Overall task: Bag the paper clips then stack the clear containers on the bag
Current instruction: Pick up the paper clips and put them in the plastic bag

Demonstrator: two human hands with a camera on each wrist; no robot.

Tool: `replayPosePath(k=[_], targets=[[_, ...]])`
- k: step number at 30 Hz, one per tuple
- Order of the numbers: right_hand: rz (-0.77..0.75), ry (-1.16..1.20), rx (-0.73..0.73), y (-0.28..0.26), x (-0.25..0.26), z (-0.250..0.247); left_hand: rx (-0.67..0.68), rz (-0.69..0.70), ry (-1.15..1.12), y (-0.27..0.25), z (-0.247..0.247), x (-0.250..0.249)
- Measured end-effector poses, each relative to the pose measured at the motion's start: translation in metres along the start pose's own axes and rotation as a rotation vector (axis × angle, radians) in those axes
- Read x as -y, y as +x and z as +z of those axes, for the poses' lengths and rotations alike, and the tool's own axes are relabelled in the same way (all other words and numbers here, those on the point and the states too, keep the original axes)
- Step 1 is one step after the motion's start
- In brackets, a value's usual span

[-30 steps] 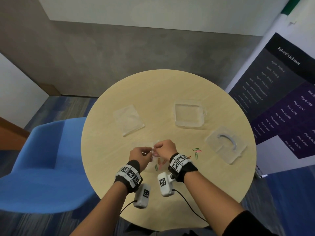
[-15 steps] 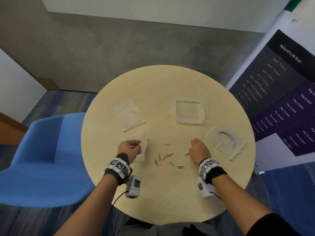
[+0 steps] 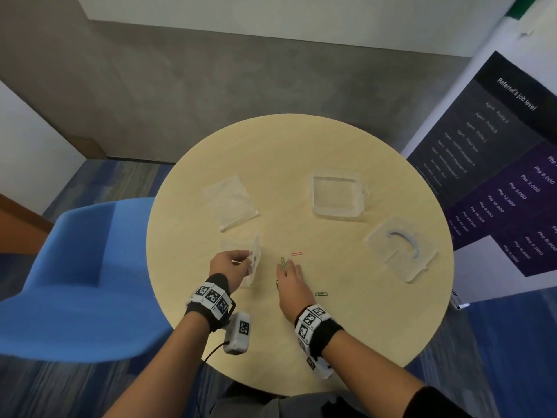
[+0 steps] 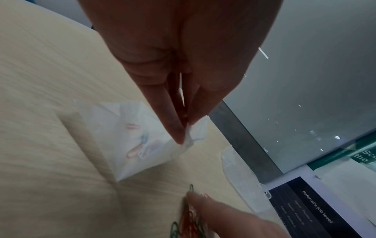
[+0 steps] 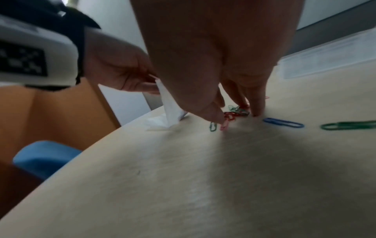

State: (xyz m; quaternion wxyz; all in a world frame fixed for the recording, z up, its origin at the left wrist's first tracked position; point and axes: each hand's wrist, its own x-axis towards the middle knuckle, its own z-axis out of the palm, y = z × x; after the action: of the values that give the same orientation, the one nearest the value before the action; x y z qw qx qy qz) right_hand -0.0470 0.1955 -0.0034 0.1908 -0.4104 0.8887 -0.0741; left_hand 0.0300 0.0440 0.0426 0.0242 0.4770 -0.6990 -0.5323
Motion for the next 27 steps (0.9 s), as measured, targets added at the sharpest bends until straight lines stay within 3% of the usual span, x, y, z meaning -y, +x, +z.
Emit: replayPosePath(k=[4, 10, 14, 16, 19, 21, 24, 25, 27], targets=[[-0.111, -0.257, 0.031, 0.003, -0.004, -0.001, -0.003, -0.004, -0.007, -0.002, -0.002, 0.004], [-0.272, -0.275, 0.102, 0.020, -0.029, -0.016, -0.003, -0.012, -0.013, -0.003, -0.006, 0.005], [-0.231, -0.213, 0.075, 0.039, -0.046, -0.027, -0.002, -0.020, -0.007, -0.003, -0.007, 0.008], [-0.071, -0.022, 0.005, 0.048, -0.057, -0.033, -0.004, -0.019, -0.007, -0.003, -0.006, 0.008], [0.264, 0.428, -0.108, 0.053, -0.067, -0.047, -0.006, -0.013, -0.003, -0.002, -0.003, 0.007], [0.405, 0.740, -0.117, 0.051, -0.060, -0.059, 0.000, -0.010, -0.008, -0.001, 0.001, 0.007], [0.378, 1.331, 0.022, 0.045, -0.028, -0.077, 0.012, -0.001, -0.027, 0.001, 0.009, 0.006], [0.335, 1.423, 0.063, 0.044, -0.017, -0.079, 0.015, 0.008, -0.034, 0.001, 0.012, 0.005], [0.272, 1.377, 0.099, 0.043, 0.002, -0.079, 0.023, 0.031, -0.036, 0.000, 0.016, 0.003]])
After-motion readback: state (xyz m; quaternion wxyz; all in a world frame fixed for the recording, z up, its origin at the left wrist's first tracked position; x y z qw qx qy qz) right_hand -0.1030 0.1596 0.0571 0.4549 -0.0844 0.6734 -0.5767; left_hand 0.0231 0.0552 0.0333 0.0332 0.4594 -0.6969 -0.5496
